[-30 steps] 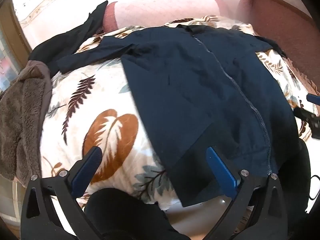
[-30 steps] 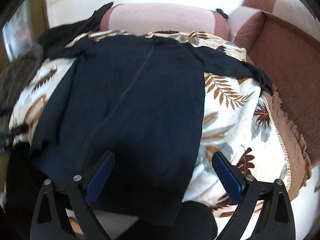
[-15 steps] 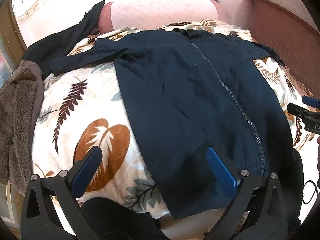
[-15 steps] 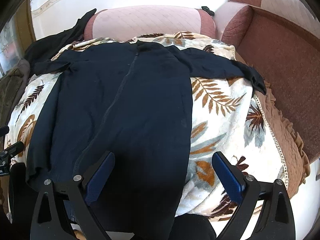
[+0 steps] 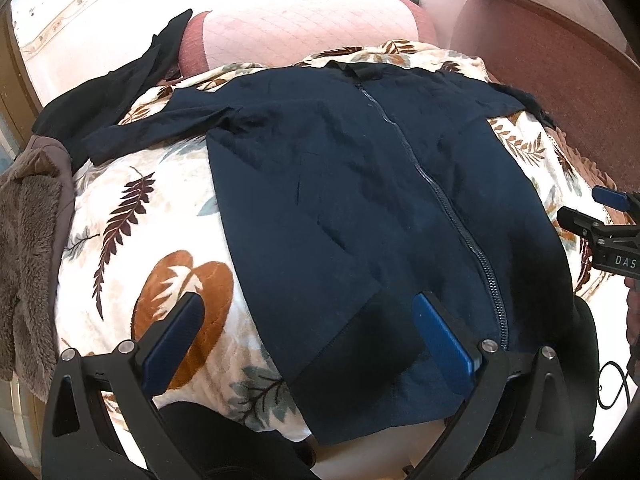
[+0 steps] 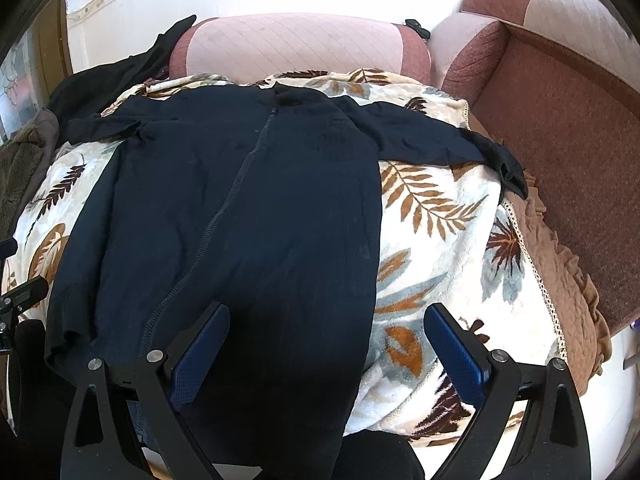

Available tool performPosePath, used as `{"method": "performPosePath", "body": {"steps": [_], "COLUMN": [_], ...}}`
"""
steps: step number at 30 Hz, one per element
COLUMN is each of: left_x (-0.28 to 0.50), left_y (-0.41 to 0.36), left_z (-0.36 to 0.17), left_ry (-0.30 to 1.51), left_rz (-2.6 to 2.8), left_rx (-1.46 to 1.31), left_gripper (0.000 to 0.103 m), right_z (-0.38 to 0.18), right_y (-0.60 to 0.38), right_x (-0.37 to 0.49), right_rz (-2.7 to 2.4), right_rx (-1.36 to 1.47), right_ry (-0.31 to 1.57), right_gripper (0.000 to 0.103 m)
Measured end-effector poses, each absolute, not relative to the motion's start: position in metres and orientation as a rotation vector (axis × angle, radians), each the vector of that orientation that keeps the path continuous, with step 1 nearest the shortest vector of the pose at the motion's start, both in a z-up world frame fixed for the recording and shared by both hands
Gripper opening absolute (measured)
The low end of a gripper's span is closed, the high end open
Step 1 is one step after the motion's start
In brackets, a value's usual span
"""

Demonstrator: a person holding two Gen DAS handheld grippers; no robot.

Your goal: Fold large clothes

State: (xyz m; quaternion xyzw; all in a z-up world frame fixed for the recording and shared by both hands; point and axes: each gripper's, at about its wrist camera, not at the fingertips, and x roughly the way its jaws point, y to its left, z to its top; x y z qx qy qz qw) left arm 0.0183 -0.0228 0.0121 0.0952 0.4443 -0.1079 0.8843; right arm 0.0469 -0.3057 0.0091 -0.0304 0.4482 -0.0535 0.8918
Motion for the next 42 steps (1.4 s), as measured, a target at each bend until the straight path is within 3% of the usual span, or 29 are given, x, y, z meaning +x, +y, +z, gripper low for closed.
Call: {"method": "performPosePath", "body": {"steps": [27, 36, 42], "left_x": [0.020, 0.043, 0.054], "left_y": [-0.025, -0.004, -0.018], "left_z": [0.008, 0.005, -0.012], "left_ry": [0.959, 1.033, 1.185], "left_rz": [-0.227, -0.142, -0.228], "left_rx": [0.194, 0.144, 0.068], "left_gripper": [0.103, 0.103, 0.103], "right_z": [0.009, -0.004, -0.034], "right_y": [-0.312, -0.323, -0.339], "right_x": [0.041, 0.040, 0.038], "right_rz": [-0.113, -0.132, -0.118], "right_rx": [-0.058, -0.061, 0.020], "right_ry": [0.937, 0.990, 1.092], "right_gripper": [0.098, 0.098, 0.098]}}
